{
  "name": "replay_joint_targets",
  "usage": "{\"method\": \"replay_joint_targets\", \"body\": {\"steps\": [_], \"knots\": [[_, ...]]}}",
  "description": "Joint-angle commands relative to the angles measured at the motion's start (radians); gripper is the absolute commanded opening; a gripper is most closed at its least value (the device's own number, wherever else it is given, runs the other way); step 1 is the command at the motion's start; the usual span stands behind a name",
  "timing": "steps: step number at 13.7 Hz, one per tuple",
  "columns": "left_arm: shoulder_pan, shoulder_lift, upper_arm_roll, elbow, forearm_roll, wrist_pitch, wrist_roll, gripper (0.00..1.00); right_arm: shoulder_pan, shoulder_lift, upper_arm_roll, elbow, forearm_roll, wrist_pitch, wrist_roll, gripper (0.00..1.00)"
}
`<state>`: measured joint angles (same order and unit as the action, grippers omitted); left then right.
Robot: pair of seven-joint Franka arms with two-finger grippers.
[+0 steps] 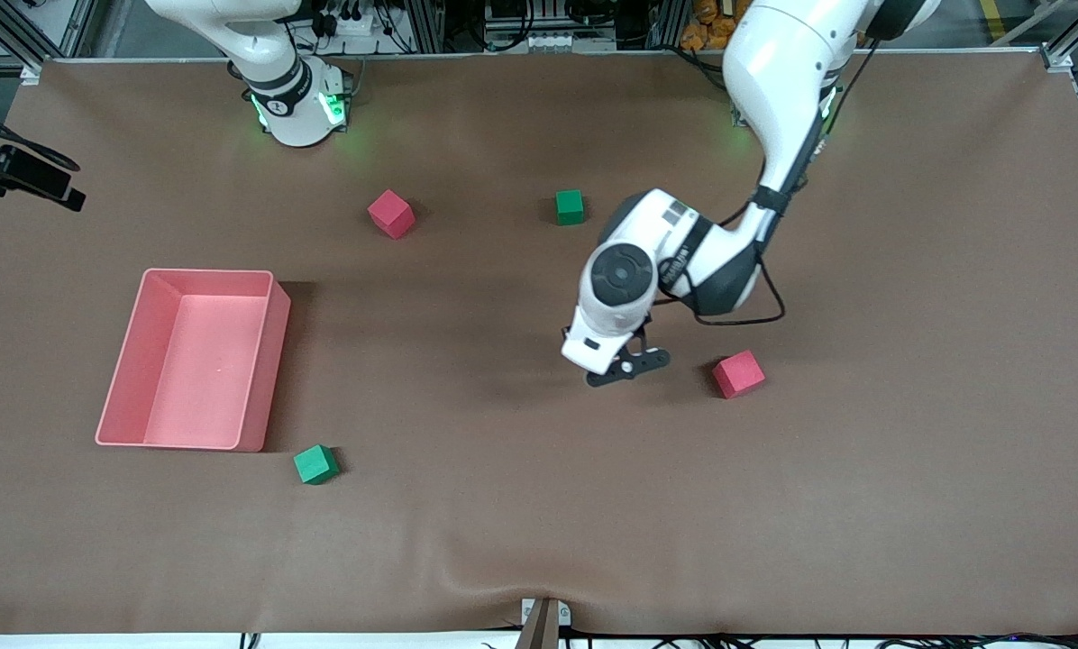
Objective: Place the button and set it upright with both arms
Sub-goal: 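Carry the button with the left gripper toward the table center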
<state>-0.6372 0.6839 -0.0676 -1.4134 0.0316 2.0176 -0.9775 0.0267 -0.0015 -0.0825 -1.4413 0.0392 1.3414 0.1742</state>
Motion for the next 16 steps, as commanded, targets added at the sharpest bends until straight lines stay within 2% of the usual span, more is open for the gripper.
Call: {"method": "replay_joint_targets", "body": {"steps": [1,3,6,10,16], "knots": [[-0.076,0.017,0.014,0.002,0.103,0.079,-0.104,0.0,0.004,-0.028,-0.002,-0.025,0.013,0.036,-0.004,1.0],[-0.117,0.045,0.014,0.001,0.225,0.146,-0.244,0.0,0.004,-0.025,-0.002,-0.027,0.013,0.07,0.002,1.0],[-0.169,0.095,0.014,0.001,0.474,0.263,-0.503,0.0,-0.001,-0.023,-0.003,-0.028,0.007,0.079,0.008,1.0],[-0.228,0.175,0.012,0.002,0.854,0.27,-0.834,0.0,0.004,-0.021,-0.002,-0.031,0.007,0.09,0.008,1.0],[-0.286,0.204,0.018,0.005,1.109,0.268,-1.053,0.0,-0.008,-0.02,-0.006,-0.031,0.007,0.105,0.008,1.0]]}}
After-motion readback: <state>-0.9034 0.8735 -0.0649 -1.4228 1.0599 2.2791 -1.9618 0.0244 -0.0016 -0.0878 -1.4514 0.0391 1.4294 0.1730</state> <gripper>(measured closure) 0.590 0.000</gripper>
